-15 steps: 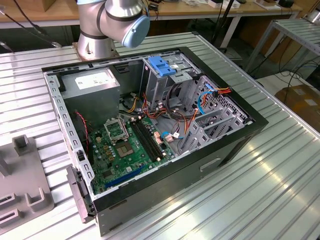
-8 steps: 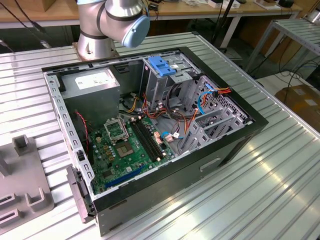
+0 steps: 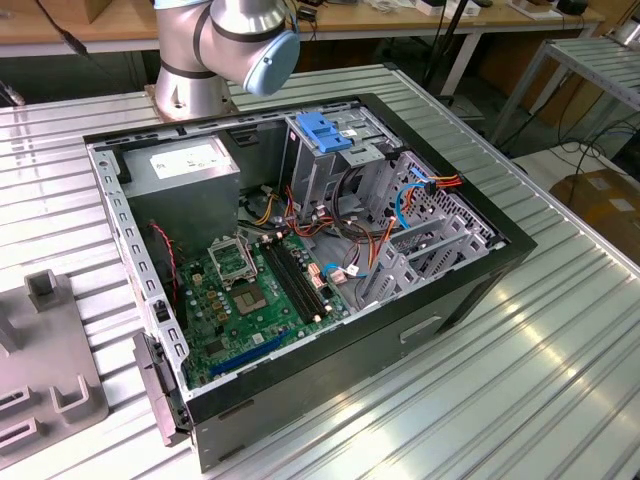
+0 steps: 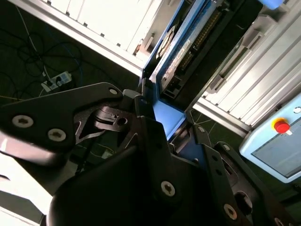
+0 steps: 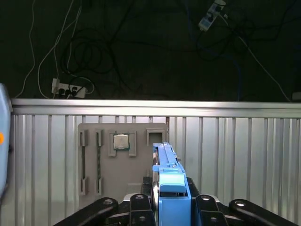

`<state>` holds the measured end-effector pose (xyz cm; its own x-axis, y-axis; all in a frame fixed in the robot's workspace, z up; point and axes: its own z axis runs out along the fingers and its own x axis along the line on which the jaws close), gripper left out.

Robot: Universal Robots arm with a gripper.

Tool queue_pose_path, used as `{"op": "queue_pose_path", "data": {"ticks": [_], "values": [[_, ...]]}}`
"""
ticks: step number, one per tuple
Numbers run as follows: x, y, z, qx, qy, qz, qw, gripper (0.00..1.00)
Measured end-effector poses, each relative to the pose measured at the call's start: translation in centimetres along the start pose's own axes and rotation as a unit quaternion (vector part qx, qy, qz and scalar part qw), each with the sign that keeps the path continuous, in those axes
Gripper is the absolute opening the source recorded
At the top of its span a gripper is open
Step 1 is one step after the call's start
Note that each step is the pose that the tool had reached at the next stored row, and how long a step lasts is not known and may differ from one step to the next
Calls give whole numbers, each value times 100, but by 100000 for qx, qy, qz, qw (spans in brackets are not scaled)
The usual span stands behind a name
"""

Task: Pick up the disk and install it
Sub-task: 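Pick up the disk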

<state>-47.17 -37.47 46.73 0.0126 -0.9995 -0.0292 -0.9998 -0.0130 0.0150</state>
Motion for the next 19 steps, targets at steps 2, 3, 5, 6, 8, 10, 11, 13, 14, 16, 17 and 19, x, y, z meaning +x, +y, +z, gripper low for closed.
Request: {"op": "queue_pose_path", "data": {"ticks": [2,3,5,6,8,10,11,13,14,16,17,19], "values": [[-2,1,-59,7,-4,-2,100000,37],[-3,2,-92,2,-1,-1,100000,37],[-5,2,-172,4,-1,-1,100000,37],[-7,3,-228,-9,4,-1,100000,37],[-9,4,-297,4,-2,-1,100000,37],[-11,6,-385,3,-1,-1,100000,37],[-12,6,-414,9,-5,-3,100000,37],[-15,8,-496,1,0,1,100000,37],[-15,8,-525,8,-4,-3,100000,37],[-17,9,-585,-3,1,-2,100000,37],[-18,9,-610,8,-4,-2,100000,37],[-20,11,-705,5,-3,-3,100000,37]]}}
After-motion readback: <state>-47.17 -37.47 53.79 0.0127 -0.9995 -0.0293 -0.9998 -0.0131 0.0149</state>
